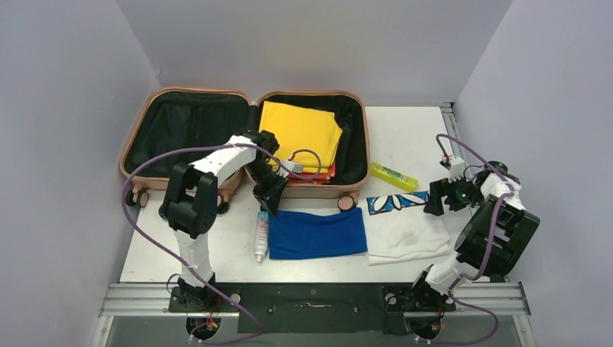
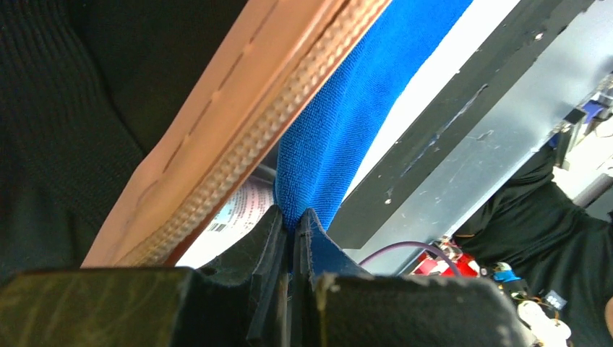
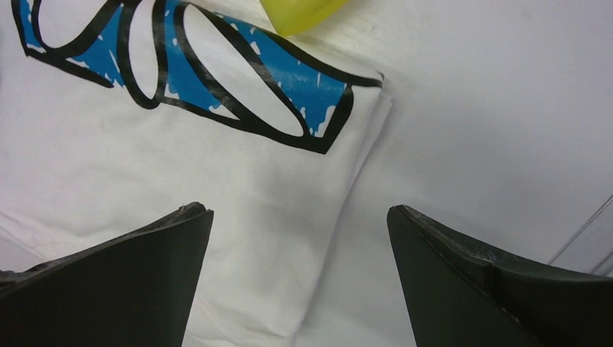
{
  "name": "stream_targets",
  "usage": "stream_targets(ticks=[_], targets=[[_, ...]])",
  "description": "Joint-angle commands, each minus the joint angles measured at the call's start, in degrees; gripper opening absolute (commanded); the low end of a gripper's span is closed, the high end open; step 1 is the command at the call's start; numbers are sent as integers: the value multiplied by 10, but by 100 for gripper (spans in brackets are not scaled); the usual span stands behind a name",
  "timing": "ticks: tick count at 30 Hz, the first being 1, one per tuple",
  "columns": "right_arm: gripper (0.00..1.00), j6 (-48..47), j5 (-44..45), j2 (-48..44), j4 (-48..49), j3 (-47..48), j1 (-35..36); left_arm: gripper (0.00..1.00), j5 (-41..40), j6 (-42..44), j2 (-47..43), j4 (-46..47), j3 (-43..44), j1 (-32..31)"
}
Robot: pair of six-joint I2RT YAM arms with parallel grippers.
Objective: Pack the luggage
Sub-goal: Move the clothes to the center of the board.
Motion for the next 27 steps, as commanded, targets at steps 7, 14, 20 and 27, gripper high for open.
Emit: stream_targets(ticks=[7, 14, 20, 27], targets=[[98, -222, -26, 57, -91, 161, 110, 100, -92, 9, 3, 40, -14, 17], [97, -328, -23, 168, -186, 264, 129, 96, -96, 6, -38, 47, 22, 18], [97, -392, 9, 182, -201, 237, 143, 96, -66, 23, -70, 37, 58, 18], [97, -416, 32, 221, -217, 235, 157, 96, -30, 44, -86, 22, 94, 13]])
